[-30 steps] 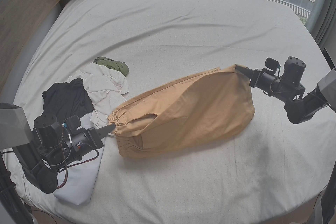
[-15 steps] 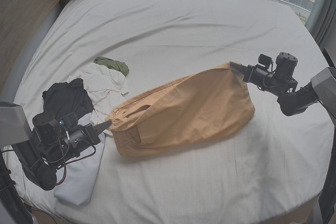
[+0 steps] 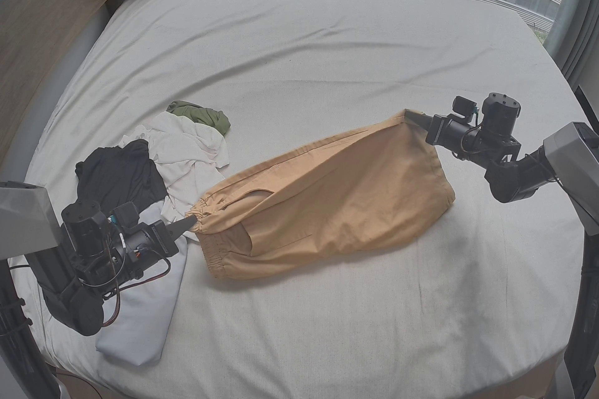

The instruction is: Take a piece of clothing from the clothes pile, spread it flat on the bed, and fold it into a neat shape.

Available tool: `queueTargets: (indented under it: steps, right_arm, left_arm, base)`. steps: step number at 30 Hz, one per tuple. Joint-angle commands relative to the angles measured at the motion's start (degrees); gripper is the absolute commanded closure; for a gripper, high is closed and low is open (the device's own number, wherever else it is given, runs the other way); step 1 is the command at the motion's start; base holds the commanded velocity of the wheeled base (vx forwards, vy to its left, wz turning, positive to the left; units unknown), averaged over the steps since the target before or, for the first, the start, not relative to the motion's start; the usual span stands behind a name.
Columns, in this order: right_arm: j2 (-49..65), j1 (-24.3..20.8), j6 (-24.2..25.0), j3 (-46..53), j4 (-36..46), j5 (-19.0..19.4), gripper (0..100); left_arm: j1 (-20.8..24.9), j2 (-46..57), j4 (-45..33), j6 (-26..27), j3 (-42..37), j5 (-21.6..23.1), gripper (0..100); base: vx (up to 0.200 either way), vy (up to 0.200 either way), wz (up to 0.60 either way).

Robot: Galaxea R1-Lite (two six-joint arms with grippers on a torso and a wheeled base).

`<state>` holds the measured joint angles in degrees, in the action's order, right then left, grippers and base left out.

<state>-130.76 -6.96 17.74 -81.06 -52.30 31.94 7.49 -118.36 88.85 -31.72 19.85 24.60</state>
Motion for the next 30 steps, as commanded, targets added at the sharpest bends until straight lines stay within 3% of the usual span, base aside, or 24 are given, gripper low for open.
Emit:
queueTargets:
  steps: [1,8,9,11,12,16,20,26,30]
  right_arm:
    - [-0.9,-0.07,0.02,-0.95,0.09,-0.04,100]
    - [-0.99,-0.16,0.02,-1.12,0.09,-0.04,100]
    - [-1.08,-0.16,0.02,-1.3,0.09,-0.04,100]
    - [-1.17,-0.16,0.02,-1.65,0.18,-0.04,100]
    - [-1.26,-0.16,0.02,-1.83,0.18,-0.04,0]
    - [-2.4,-0.25,0.1,-4.2,0.71,-0.83,0]
    - [-4.33,-0.77,0.02,-6.75,-0.17,-5.04,0]
    - [-2.4,-1.13,-0.07,-4.73,-0.26,-5.13,0]
    - [2.44,-1.13,0.1,1.6,-0.88,-5.22,0]
  left_arm:
    - [-0.01,-0.38,0.01,-0.01,-0.07,0.01,100]
    - [-0.01,-0.73,0.01,-0.01,0.19,0.01,100]
    - [-0.01,-0.73,0.01,-0.01,0.19,0.01,0]
    - [-0.1,-0.73,0.1,-0.01,0.28,0.01,0]
    - [-0.1,-0.73,0.01,-0.01,0.28,0.01,0]
    - [-0.54,-1.7,0.01,-0.01,2.13,-0.69,0]
    - [-0.81,-2.4,0.1,-0.01,3.18,-2.8,0]
    - [-0.72,-1.7,0.1,-0.01,3.53,-2.63,0]
    - [0.16,1.2,0.1,-0.71,2.74,-2.19,0]
  base:
    - [0.0,0.0,0.0]
    - [0.0,0.0,0.0]
    - [0.0,0.0,0.0]
    - [0.0,0.0,0.0]
    - [0.0,0.0,0.0]
    - [0.0,0.0,0.0]
    - [0.0,0.0,0.0]
    - [0.0,0.0,0.0]
    - [0.0,0.0,0.0]
